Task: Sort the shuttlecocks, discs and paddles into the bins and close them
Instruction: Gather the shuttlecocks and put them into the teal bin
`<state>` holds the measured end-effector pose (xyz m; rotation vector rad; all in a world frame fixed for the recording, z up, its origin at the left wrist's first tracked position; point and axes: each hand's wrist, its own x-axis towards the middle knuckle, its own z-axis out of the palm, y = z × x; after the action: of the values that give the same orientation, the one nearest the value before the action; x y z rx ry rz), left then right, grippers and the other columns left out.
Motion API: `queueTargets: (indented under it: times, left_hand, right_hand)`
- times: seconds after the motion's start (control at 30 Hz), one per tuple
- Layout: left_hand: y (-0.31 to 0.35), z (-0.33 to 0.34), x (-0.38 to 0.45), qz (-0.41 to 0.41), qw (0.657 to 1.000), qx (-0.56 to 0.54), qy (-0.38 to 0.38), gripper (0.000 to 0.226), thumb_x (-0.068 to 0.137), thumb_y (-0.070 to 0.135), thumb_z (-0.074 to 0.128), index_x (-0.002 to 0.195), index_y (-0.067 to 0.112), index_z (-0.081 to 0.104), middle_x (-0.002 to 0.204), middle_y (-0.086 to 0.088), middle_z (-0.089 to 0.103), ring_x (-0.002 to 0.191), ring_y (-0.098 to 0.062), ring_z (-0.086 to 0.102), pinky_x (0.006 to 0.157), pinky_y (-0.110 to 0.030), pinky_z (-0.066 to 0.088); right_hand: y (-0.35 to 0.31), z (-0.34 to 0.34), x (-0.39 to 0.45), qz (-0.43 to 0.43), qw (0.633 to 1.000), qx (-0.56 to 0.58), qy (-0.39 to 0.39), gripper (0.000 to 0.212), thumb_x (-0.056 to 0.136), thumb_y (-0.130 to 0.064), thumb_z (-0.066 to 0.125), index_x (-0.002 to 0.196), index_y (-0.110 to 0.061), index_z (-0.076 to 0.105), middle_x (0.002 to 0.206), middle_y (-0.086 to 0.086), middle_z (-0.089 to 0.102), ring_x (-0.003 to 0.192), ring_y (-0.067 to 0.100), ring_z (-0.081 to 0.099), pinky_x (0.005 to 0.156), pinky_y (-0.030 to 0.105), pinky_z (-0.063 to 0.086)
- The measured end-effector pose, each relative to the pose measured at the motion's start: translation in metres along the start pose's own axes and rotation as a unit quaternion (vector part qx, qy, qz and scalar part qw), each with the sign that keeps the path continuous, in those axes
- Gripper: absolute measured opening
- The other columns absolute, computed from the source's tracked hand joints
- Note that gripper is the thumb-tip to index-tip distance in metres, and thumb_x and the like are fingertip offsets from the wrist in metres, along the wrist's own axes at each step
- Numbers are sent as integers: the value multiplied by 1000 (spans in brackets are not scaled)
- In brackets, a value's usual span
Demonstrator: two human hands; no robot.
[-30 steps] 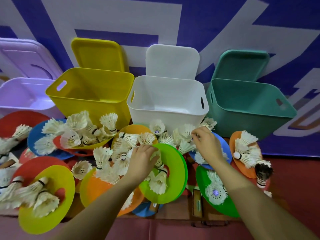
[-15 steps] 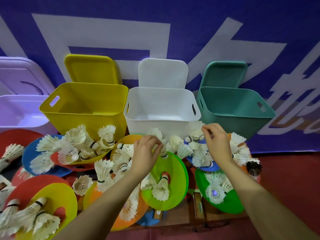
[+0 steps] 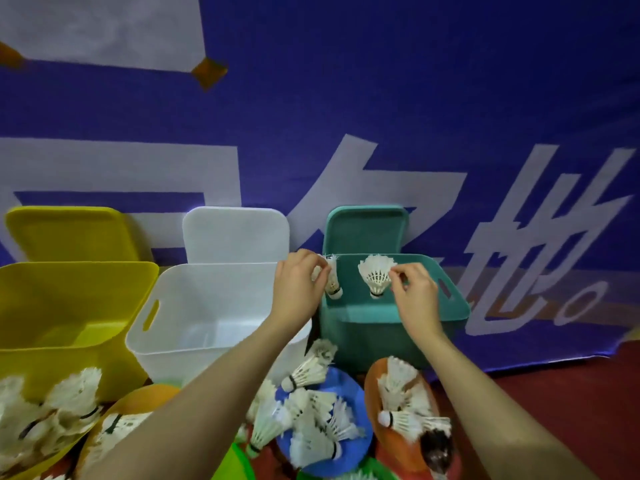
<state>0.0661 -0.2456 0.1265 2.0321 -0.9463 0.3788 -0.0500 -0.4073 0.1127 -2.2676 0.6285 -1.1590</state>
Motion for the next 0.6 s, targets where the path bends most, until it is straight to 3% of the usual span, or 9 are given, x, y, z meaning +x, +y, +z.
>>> queueTargets:
  times: [0.13, 0.3, 0.4, 0.6]
  left_hand:
    - [11, 47, 36, -25, 998, 46, -20, 16, 91, 23, 58, 98, 13, 67, 105, -2, 62, 98, -22, 52, 85, -30, 35]
    - [3, 75, 32, -28, 992, 85, -93, 26, 91, 24, 56, 112, 13, 66, 115, -5, 62, 104, -27, 54, 89, -37, 41]
    - [-1, 74, 9, -16, 990, 84, -113, 28, 90, 23, 57, 115, 13, 64, 115, -6, 62, 105, -27, 54, 89, -36, 38]
    - [-6, 59, -49, 13, 985, 65, -159, 32, 86, 31, 50, 108, 14, 66, 106, -4, 64, 99, -27, 56, 85, -39, 43]
  right_hand:
    - [41, -2, 30, 46, 998, -13, -45, 23, 96, -12, 49, 102, 2, 65, 103, 11, 59, 89, 15, 51, 80, 21, 37]
    - [76, 9, 23, 46, 992, -14, -117, 24, 95, -16, 50, 108, -2, 64, 113, 9, 55, 101, 22, 55, 89, 33, 43]
    - [84, 11, 3, 37, 989, 3, -145, 20, 93, -16, 54, 104, -4, 64, 109, 5, 54, 97, 20, 56, 85, 41, 48]
    - [87, -5, -52, 14, 982, 0, -186, 14, 91, -18, 58, 100, -10, 65, 99, -3, 55, 85, 17, 58, 74, 37, 49]
